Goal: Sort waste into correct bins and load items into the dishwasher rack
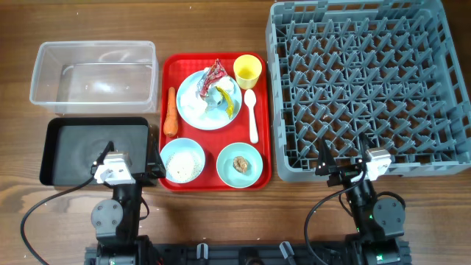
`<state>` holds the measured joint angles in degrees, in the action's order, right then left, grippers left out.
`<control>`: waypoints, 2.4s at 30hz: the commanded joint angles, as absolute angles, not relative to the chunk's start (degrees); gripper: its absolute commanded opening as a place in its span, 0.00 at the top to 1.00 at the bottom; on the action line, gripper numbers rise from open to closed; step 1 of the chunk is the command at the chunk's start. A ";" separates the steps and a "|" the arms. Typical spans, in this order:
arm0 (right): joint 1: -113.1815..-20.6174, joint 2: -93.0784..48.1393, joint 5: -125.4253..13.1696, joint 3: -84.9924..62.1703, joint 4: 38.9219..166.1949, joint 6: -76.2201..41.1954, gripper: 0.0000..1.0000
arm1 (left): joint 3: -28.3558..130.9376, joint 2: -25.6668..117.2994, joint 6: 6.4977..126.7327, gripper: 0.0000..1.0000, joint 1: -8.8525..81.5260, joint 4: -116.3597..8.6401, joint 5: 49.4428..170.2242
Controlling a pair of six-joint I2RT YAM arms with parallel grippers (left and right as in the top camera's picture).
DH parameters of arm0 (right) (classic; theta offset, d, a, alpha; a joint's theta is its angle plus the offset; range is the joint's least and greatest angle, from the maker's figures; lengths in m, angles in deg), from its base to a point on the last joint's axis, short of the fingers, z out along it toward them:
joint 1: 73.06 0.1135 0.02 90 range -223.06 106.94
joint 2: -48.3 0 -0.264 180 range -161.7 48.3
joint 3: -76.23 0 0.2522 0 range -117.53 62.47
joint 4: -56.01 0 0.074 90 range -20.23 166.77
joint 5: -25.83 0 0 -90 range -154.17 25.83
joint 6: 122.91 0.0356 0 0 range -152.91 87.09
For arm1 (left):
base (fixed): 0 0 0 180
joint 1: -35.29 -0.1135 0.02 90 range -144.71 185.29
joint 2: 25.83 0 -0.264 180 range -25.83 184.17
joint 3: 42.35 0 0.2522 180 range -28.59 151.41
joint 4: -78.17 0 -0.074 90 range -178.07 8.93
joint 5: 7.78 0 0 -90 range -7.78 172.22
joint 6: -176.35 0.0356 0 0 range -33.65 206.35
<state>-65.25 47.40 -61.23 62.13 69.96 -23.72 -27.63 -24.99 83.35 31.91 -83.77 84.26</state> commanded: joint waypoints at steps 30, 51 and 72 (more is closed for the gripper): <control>-65.21 47.29 -61.56 62.17 69.65 -23.83 0.00 | -24.73 -25.08 77.82 0.00 32.19 -87.64 96.78; -65.21 47.29 -61.56 62.17 69.65 -23.83 0.00 | 43.88 34.07 73.86 0.00 34.86 -33.50 104.96; -65.21 47.29 -61.56 62.17 69.65 -23.83 0.00 | 43.05 44.76 69.10 0.79 41.09 -27.82 82.58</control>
